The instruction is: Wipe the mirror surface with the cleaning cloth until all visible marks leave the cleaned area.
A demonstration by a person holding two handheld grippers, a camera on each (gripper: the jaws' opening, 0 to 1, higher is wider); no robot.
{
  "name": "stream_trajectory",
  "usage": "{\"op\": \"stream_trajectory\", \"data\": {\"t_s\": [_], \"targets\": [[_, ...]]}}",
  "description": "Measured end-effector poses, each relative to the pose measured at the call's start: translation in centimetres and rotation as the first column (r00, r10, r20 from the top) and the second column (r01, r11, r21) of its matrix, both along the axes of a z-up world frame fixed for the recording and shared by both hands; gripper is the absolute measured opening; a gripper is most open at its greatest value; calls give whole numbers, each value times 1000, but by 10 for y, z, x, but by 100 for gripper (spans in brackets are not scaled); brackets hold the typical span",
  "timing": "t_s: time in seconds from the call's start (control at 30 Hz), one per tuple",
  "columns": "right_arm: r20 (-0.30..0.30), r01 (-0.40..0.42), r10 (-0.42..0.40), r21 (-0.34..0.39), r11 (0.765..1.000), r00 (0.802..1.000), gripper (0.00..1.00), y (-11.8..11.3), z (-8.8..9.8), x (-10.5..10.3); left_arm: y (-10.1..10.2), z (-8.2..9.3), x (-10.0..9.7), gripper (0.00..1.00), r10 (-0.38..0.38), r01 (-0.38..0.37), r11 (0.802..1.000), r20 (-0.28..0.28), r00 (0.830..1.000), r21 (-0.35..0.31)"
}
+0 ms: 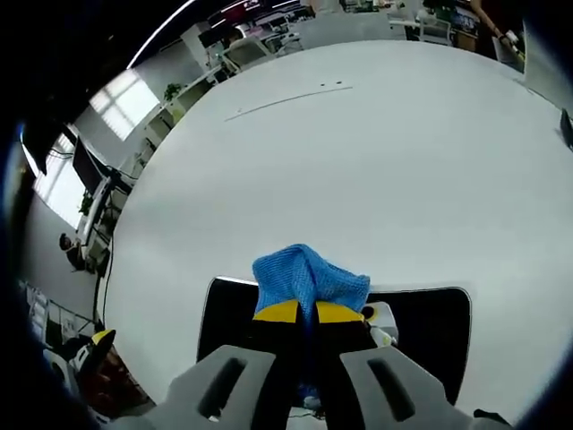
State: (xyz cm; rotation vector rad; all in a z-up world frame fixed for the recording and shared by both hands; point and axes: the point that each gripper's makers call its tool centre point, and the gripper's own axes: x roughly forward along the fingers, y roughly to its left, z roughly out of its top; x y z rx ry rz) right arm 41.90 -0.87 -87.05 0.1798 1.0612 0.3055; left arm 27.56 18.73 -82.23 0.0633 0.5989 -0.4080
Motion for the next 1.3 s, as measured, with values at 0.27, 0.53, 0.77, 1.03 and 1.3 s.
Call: {"op": "stream_trajectory", "data": {"t_s": [0.27, 0.53, 0.77, 1.03, 1.3], "targets": [[-18, 12, -12, -11, 1000, 1000, 0, -4, -3, 2, 6, 9, 5, 97, 36, -35, 999, 54, 998, -13], [0, 33, -33, -20, 999, 999, 0, -7, 0, -4, 0, 8, 3, 97, 6, -5, 1000, 45, 999, -27], [1, 66, -66, -16, 998, 998, 0, -18, 2, -7, -1, 9, 4, 96, -10, 11, 1000, 54, 999, -18], [-5, 104, -104, -11, 995, 995, 0, -43, -2, -5, -7, 2, 0, 97, -41, 41, 999, 9, 999, -26], [22, 76, -75, -51, 996, 997, 0, -50, -2, -7, -19, -1, -5, 98, -86, 86, 996, -21, 996, -34]]}}
